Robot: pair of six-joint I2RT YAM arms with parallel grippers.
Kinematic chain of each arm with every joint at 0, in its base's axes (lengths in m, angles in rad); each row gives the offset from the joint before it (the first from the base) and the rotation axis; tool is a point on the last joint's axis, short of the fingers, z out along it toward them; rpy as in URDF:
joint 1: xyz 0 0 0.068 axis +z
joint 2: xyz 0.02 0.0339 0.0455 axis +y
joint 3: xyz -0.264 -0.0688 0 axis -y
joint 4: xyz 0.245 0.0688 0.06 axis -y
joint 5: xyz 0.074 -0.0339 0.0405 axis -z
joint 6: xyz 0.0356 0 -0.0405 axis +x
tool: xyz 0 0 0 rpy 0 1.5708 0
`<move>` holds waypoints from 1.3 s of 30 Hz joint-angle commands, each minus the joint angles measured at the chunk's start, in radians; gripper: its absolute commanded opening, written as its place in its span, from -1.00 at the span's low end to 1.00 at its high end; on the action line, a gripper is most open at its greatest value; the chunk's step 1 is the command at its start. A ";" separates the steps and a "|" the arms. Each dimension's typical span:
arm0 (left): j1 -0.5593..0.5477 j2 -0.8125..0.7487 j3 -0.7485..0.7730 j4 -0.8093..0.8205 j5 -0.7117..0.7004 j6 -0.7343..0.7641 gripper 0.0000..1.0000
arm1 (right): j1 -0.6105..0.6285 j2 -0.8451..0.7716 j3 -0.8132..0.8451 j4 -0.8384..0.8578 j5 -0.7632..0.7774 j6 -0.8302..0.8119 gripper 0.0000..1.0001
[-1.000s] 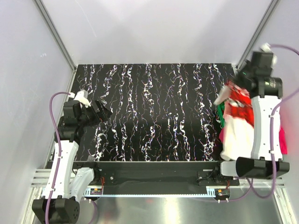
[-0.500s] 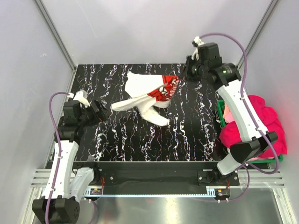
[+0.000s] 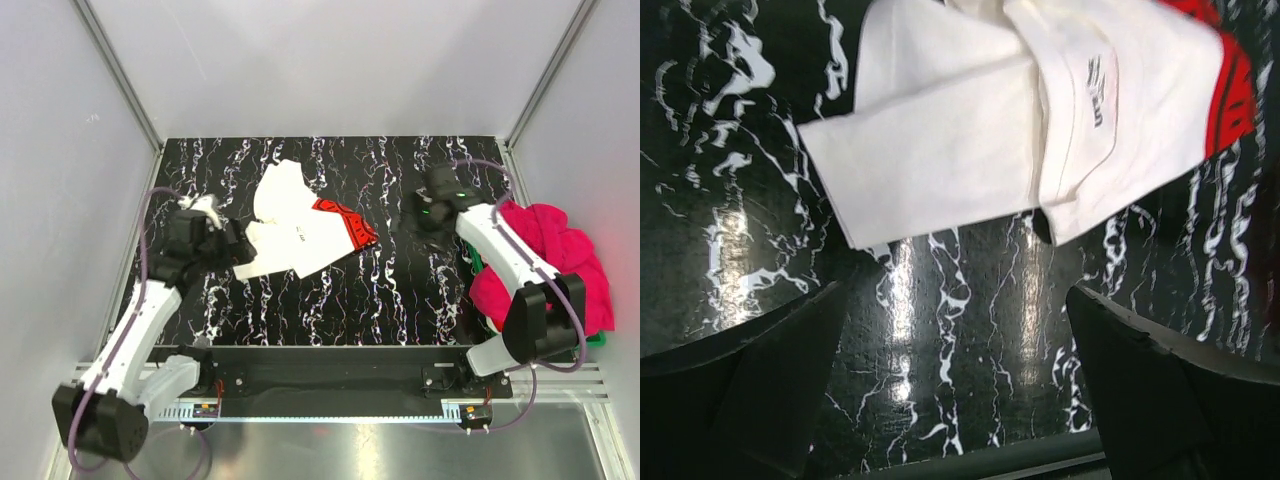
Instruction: Fold and stack the t-shirts
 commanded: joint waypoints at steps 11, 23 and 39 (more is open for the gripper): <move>-0.124 0.068 0.194 -0.162 -0.244 -0.005 0.97 | 0.624 0.465 0.452 0.115 -0.002 -0.054 0.84; -0.073 -0.158 0.083 -0.150 -0.182 0.029 0.95 | 0.692 0.870 0.868 -0.151 0.251 -0.142 0.77; -0.073 -0.158 0.063 -0.119 -0.164 0.028 0.87 | 0.693 0.828 0.853 -0.124 0.267 -0.176 -1.00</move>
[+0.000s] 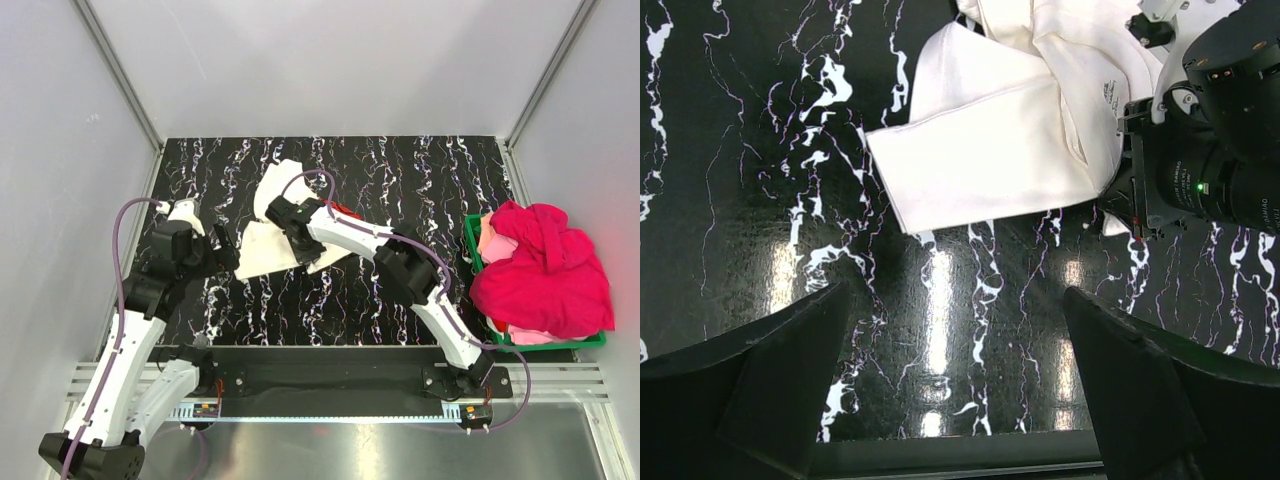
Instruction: Fold and stack the t-shirts
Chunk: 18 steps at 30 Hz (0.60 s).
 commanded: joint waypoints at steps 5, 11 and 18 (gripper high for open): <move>0.002 0.028 -0.007 0.049 0.001 0.004 0.75 | -0.002 -0.177 0.114 -0.069 0.001 -0.018 -1.00; 0.002 0.114 0.040 0.013 -0.043 -0.013 0.68 | -0.261 -0.551 -0.167 0.058 -0.270 0.089 -1.00; 0.000 0.251 -0.004 0.102 -0.004 -0.095 0.68 | -0.614 -0.867 -0.686 0.233 -0.395 0.161 0.88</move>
